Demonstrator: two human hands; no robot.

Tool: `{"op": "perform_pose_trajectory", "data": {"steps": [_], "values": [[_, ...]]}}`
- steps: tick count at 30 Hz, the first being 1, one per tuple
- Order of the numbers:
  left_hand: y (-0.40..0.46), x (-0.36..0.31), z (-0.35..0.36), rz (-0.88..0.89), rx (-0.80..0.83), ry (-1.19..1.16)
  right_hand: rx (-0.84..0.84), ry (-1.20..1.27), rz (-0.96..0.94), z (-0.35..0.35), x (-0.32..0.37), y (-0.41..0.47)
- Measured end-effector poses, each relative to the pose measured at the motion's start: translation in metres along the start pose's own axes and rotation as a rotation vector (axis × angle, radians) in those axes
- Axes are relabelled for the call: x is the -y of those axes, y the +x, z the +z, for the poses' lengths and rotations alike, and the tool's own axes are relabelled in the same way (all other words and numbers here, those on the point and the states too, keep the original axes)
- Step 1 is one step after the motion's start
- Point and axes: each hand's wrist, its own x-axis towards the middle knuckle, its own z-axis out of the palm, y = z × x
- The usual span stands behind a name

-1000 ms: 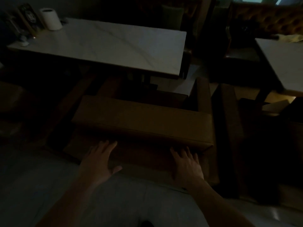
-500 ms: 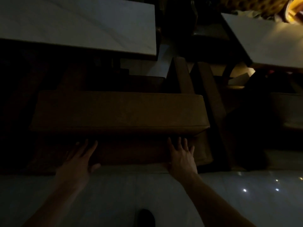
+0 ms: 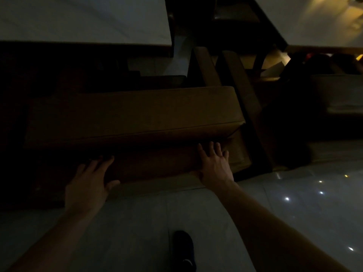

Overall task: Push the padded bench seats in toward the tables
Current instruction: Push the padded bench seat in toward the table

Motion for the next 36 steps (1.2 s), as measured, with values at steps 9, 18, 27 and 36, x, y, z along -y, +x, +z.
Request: {"op": "perform_pose_trajectory", "data": {"steps": [9, 18, 27, 36], "values": [[-0.019, 0.018, 0.001, -0.014, -0.004, -0.002, -0.018, 0.005, 0.006, 0.017, 0.017, -0.029], [-0.028, 0.025, 0.008, 0.01, -0.029, -0.015, -0.017, -0.027, 0.02, 0.025, 0.02, -0.036], [-0.026, 0.025, 0.015, 0.051, -0.036, -0.043, -0.006, -0.018, 0.033, 0.021, 0.023, -0.034], [-0.012, 0.027, 0.014, 0.067, -0.062, -0.051, -0.004, 0.003, 0.038, 0.014, 0.029, -0.019]]}}
